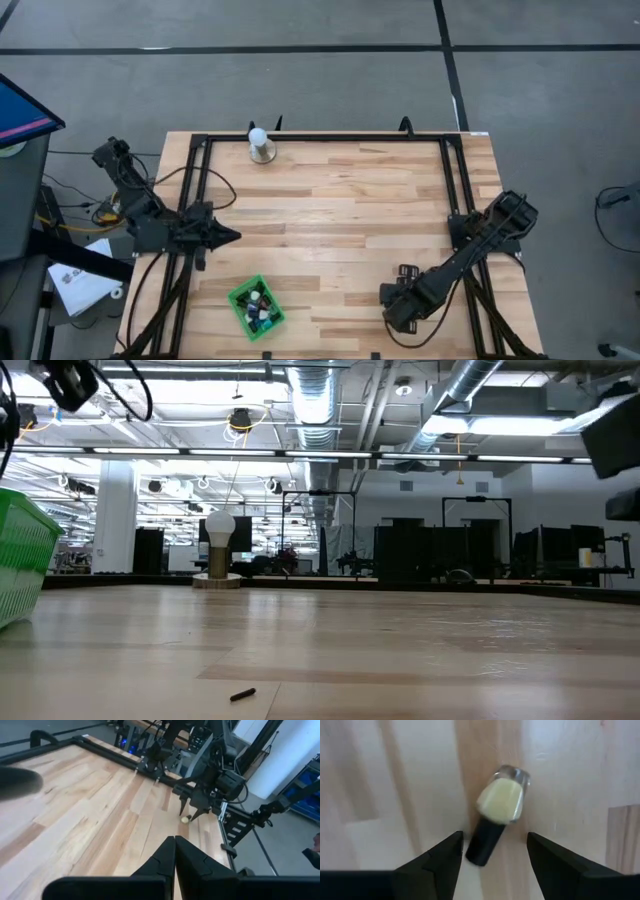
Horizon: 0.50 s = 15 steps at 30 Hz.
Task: Pick & Place Nail Polish
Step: Put the black yellow nail polish bottle into the green basket
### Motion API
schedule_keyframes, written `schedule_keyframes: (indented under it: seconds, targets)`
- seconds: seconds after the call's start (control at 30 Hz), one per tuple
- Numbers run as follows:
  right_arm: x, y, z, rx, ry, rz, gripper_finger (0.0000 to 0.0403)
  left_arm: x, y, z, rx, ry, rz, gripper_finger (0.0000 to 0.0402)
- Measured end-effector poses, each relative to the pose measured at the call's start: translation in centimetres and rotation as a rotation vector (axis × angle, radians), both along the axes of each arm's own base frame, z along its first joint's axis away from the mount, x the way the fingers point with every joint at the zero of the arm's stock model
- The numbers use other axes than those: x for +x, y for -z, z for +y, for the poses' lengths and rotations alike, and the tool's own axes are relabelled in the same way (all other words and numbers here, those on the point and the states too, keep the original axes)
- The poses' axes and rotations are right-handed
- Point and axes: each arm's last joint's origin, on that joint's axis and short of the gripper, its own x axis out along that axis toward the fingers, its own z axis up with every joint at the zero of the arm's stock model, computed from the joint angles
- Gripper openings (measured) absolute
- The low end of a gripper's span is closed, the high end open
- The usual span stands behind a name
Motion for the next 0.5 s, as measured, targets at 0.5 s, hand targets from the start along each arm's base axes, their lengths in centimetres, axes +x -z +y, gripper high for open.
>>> schedule_keyframes:
  seconds: [0.5]
  targets:
    - [1.1,1.1,-0.9,0.004,0.088,0.050,0.0056,-1.2,6.1,1.5,-0.103,-0.033,-0.077,0.0001]
